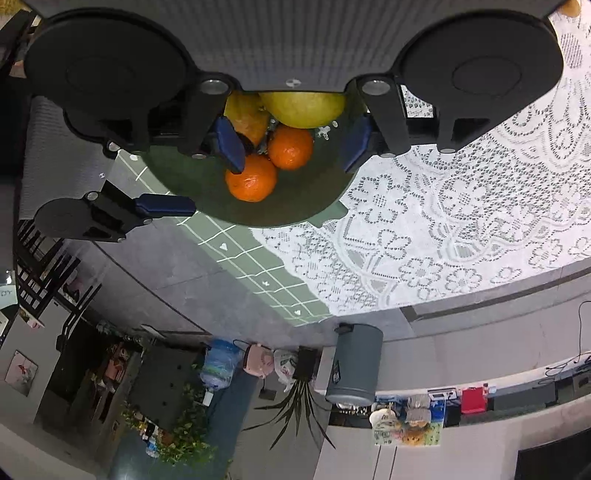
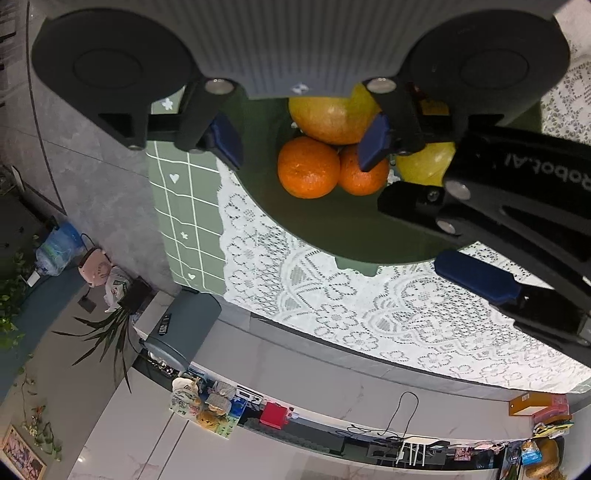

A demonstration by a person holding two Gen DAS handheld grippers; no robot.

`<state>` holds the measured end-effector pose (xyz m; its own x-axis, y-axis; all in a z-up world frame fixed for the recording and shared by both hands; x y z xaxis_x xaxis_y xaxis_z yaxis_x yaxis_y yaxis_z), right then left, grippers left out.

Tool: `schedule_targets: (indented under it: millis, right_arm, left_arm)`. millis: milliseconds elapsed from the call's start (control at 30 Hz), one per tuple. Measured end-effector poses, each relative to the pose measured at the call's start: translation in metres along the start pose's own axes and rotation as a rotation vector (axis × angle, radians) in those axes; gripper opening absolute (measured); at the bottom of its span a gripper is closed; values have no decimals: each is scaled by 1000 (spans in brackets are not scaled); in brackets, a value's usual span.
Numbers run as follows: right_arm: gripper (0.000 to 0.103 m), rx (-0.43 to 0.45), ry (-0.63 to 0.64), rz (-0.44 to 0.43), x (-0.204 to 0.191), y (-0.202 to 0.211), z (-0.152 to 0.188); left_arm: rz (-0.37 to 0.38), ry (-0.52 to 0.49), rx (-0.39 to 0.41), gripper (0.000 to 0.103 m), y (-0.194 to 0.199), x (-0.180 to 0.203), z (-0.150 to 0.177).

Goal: Organize fruits
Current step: 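Lower both oranges into the colander and open both grippers, then withdraw both grippers from the colander toward the tomatoes and kiwis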

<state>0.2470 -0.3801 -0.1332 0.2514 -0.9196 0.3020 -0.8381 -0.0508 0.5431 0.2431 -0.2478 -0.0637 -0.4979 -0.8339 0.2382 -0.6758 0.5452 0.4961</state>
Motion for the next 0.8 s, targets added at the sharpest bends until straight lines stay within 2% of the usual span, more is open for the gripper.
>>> schedule_targets:
  millis: [167,467,800]
  right_arm:
    - [82,8,11,11,-9,20,-2]
    - [86,37,-20,28,-28,55,-3]
    - [89,99,-178,36,-61,91,2]
  left_arm:
    - [-8,9,35,75,17,3,-3]
    - [-70,-70,84,76,48,2,-5]
    - [-107,-84,91,76,82,-12,7]
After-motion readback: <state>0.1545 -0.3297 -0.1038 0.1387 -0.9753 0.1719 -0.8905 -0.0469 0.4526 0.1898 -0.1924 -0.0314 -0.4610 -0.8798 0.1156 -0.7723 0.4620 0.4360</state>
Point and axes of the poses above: each gripper's, at about its wrist camera, not at the fingertips, and y roughly against the way its jaws point, x to its right, z to its underside, the point moved 8 cm from there along -y, roughly the way its jaws point, and after that the axes turned 14 degrees about x, right-handed, at the moved point
